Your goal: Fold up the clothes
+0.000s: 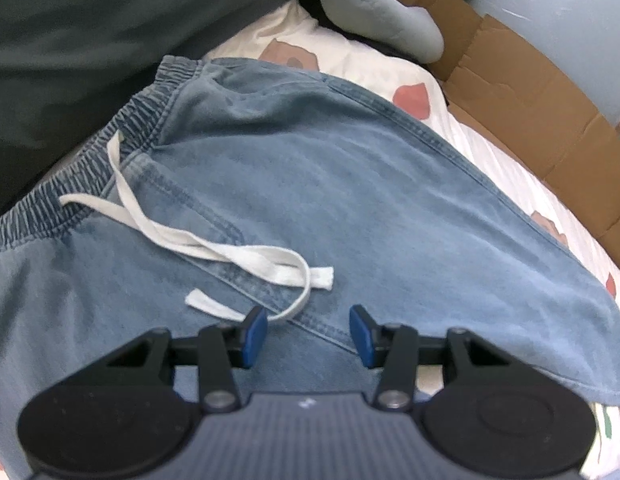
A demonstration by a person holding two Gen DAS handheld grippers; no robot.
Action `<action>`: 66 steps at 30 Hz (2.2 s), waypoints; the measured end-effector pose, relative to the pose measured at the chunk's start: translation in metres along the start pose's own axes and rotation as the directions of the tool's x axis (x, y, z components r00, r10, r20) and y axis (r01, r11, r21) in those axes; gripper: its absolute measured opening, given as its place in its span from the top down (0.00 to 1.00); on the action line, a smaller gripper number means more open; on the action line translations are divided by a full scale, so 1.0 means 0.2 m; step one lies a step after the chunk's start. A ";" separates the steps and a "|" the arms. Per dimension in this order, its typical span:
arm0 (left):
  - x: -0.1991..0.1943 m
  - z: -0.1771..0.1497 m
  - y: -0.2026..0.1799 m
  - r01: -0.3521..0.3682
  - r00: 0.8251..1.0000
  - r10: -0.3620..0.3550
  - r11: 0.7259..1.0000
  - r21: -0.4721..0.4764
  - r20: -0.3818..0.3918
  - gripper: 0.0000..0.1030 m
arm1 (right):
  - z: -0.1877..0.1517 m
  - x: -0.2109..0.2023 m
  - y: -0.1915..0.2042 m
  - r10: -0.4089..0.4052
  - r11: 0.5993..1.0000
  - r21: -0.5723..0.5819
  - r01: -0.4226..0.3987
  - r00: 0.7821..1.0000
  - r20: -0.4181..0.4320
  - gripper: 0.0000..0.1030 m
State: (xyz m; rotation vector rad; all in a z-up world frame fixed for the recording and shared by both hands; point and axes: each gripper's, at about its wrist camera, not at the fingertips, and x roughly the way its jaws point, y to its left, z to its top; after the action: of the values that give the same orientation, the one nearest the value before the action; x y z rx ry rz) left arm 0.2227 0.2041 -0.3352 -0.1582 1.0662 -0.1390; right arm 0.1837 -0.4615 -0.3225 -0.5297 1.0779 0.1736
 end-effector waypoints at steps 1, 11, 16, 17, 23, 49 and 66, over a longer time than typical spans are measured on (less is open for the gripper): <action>0.00 0.00 0.00 -0.002 1.000 0.002 1.000 0.004 0.001 0.53 | 0.00 -0.02 -0.01 0.005 1.000 0.004 -0.005 1.000 0.010 0.81; 0.02 0.03 0.00 -0.007 1.000 0.007 0.999 0.037 0.002 0.53 | 0.22 -0.01 -0.07 0.058 0.998 0.007 -0.060 0.990 0.131 0.72; 0.04 0.06 0.01 -0.020 0.998 0.018 1.000 0.024 0.052 0.53 | 0.41 0.11 -0.08 0.045 0.999 -0.014 -0.043 0.985 0.164 0.72; 0.04 0.07 0.01 -0.015 0.998 0.014 1.000 0.015 0.065 0.52 | 0.45 0.14 -0.07 0.043 0.999 -0.019 -0.040 0.985 0.168 0.72; 0.11 0.14 -0.05 0.012 0.997 -0.014 1.000 0.029 0.072 0.52 | 0.66 0.36 -0.07 -0.027 0.998 -0.060 0.036 0.990 0.142 0.72; 0.17 0.89 -0.17 -0.124 0.991 0.106 0.961 0.248 0.086 0.46 | 0.74 0.72 -0.10 0.110 0.992 -0.057 -0.115 0.989 -0.094 0.54; 0.12 1.03 -0.05 -0.221 0.975 0.214 0.939 0.263 0.058 0.43 | 0.80 0.40 -0.07 -0.046 0.988 -0.149 0.049 0.999 0.029 0.77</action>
State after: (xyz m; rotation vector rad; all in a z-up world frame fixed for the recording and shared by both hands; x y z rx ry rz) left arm 0.4153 0.2018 -0.2567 0.2026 1.0185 -0.0797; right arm 0.3536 -0.4043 -0.3302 -0.6863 1.0316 0.2202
